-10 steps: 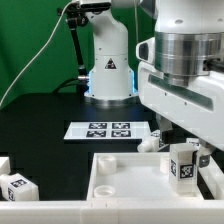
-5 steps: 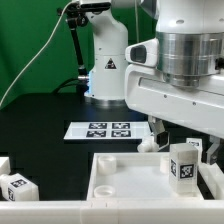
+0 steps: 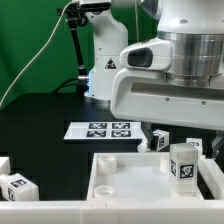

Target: Assemble one leg

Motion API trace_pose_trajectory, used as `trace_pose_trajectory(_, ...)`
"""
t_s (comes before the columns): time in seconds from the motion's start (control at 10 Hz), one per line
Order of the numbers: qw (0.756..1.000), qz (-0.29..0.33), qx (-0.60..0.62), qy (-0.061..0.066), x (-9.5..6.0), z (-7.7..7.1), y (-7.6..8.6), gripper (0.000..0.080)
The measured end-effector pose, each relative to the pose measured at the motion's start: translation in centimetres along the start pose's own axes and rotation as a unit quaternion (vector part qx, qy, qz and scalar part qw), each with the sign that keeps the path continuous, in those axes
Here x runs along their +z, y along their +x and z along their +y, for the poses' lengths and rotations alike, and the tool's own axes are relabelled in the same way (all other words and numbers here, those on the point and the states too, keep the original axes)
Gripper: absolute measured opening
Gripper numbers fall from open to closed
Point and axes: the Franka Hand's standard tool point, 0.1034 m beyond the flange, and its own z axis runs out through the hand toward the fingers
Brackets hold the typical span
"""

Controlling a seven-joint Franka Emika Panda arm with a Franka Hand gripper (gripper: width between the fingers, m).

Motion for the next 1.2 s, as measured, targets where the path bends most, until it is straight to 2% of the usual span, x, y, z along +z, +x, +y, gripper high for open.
trace_pose_trajectory(0.4, 0.998, 0.002, -0.07, -0.006, 0.09, 0.25, 0.07, 0.0649)
trace_pose_trajectory(0.6, 0.998, 0.002, -0.07, -0.006, 0.12, 0.27, 0.07, 0.0388)
trace_pose_trajectory(0.7, 0.998, 0.002, -0.065, -0.006, 0.11, 0.26, 0.08, 0.0289)
trace_pose_trajectory(0.9, 0.998, 0.002, -0.064, -0.006, 0.07, 0.24, 0.1, 0.0289)
trace_pose_trajectory(1.2, 0.999, 0.002, 0.053, -0.004, 0.1, 0.16, 0.07, 0.0289)
